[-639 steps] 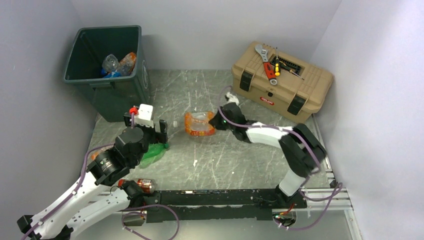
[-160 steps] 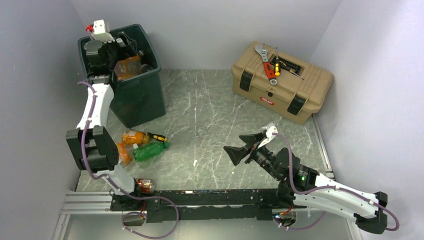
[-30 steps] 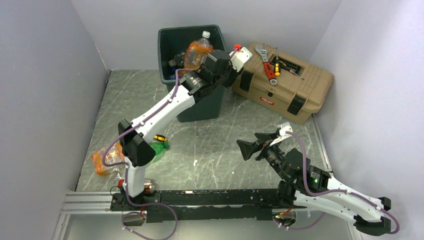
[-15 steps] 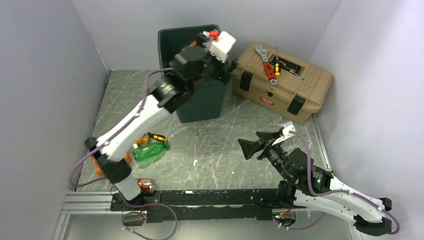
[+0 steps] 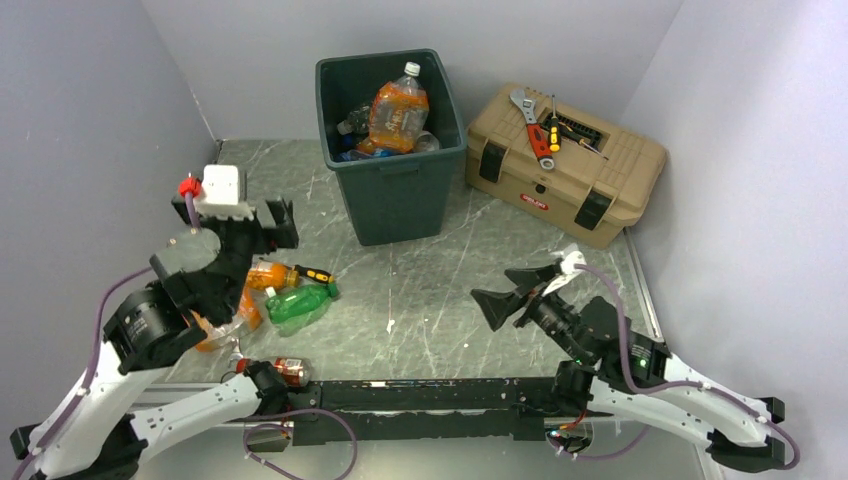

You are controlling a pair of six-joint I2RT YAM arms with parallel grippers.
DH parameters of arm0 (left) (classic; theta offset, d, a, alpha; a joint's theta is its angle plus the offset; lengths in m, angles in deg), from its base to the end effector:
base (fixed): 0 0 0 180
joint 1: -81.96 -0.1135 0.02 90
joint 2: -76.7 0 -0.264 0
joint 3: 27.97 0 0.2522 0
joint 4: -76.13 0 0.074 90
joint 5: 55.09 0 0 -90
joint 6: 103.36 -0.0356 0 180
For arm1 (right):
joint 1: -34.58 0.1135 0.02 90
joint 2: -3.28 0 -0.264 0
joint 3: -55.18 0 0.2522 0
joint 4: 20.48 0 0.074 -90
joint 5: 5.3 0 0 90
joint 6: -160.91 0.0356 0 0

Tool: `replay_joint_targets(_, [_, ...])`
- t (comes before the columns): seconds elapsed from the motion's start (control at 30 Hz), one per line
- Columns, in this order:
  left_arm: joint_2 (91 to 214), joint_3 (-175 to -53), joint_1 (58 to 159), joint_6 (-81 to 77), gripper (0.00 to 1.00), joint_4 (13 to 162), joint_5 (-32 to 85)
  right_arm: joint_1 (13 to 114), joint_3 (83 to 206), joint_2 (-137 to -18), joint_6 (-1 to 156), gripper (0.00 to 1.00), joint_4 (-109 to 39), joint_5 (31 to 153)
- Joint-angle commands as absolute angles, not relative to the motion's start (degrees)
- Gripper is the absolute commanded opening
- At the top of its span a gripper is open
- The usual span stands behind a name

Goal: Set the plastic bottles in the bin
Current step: Pick up the plastic bottle from the corner of the board.

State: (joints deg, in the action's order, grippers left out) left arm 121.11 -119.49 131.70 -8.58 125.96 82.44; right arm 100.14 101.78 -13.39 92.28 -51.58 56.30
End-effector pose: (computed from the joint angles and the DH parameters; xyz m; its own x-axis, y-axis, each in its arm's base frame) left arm 0.0853 -0.0601 0.4784 -0.0338 -0.0471 -0.9983 0.0364 0.9982 -0.0484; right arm 0.0530 0.0758 0.3129 -0.2280 0.2731 -0.9346 -0.5595 0.7488 0.3553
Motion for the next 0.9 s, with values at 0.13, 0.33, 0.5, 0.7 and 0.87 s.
replay_joint_targets(0.13, [108.25,-103.32,131.96,7.26,1.00,135.42,89.16,100.46,101.96,-33.23,91.45,0.97,-42.68,71.76])
replay_joint_targets(0.33, [108.31,-99.11,131.96,11.08,0.99,139.98,97.26,101.65,98.77,-48.27,89.39,0.94,-29.59,70.46])
replay_joint_targets(0.5, [108.49,-95.50,131.95,14.03,0.99,140.11,101.45,103.00,102.50,-65.61,86.73,0.94,-18.75,74.82])
replay_joint_targets(0.7, [105.01,-95.53,131.78,13.18,0.97,138.37,95.22,103.23,115.19,-85.20,87.64,0.98,-14.86,85.95])
replay_joint_targets(0.87, [101.89,-94.79,131.51,13.05,0.97,138.42,93.45,103.40,124.70,-95.69,88.19,1.00,-13.43,97.17])
